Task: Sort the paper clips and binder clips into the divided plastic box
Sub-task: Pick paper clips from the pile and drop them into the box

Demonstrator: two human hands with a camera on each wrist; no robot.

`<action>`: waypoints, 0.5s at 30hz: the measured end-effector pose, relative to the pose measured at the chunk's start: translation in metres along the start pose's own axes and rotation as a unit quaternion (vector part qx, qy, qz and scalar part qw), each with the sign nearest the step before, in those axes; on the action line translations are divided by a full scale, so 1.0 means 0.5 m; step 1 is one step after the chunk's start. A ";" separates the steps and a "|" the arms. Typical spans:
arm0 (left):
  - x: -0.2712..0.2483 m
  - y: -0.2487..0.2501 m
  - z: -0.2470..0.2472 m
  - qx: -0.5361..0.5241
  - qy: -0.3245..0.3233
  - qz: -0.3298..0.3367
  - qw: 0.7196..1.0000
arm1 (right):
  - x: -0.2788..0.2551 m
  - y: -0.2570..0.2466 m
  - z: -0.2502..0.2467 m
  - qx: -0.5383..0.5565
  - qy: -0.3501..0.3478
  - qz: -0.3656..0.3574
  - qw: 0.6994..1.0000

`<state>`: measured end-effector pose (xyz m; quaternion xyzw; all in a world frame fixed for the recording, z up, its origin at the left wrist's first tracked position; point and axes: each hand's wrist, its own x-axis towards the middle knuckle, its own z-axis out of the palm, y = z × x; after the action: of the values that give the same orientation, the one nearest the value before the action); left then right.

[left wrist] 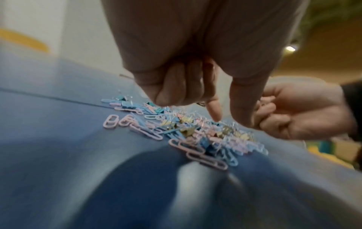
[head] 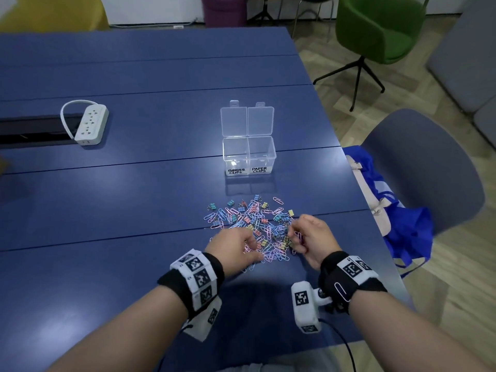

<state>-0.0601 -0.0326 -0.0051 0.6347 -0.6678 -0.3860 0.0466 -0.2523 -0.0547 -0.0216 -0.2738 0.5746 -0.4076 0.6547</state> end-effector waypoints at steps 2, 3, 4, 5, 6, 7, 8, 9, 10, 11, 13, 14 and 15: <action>-0.004 0.002 0.009 0.112 0.001 0.018 0.994 | 0.000 0.004 0.002 -0.075 -0.001 0.003 0.997; -0.004 0.001 0.011 0.143 0.005 0.026 0.989 | -0.001 0.006 0.002 -0.120 -0.008 0.008 0.993; -0.003 0.000 0.013 0.161 0.011 0.032 0.986 | -0.003 0.006 0.002 -0.175 -0.020 0.008 0.984; -0.002 0.000 0.013 0.172 0.014 0.038 0.984 | -0.006 0.003 0.003 -0.241 -0.035 0.003 0.970; -0.001 0.001 0.013 0.180 0.017 0.045 0.983 | -0.010 -0.001 0.004 -0.315 -0.054 -0.008 0.948; -0.001 0.003 0.014 0.185 0.018 0.051 0.981 | -0.013 -0.005 0.006 -0.392 -0.073 -0.026 0.917; 0.000 0.006 0.015 0.187 0.020 0.057 0.981 | -0.018 -0.009 0.008 -0.465 -0.088 -0.047 0.880; 0.001 0.008 0.017 0.188 0.020 0.063 0.980 | -0.022 -0.012 0.009 -0.528 -0.096 -0.071 0.841; 0.003 0.011 0.020 0.189 0.023 0.069 0.979 | -0.027 -0.017 0.010 -0.583 -0.099 -0.090 0.801; 0.004 0.016 0.024 0.194 0.027 0.073 0.978 | -0.032 -0.018 0.010 -0.634 -0.099 -0.108 0.760; 0.005 0.030 0.034 0.220 0.037 0.079 0.971 | -0.039 -0.016 0.010 -0.717 -0.103 -0.140 0.675; 0.005 0.037 0.038 0.240 0.040 0.082 0.966 | -0.039 -0.013 0.008 -0.741 -0.105 -0.150 0.646; 0.006 0.042 0.044 0.259 0.041 0.083 0.962 | -0.038 -0.009 0.007 -0.755 -0.106 -0.155 0.628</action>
<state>-0.0900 -0.0275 -0.0095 0.5828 -0.7926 -0.1688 -0.0604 -0.2498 -0.0416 -0.0072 -0.7985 0.5573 0.1051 0.2022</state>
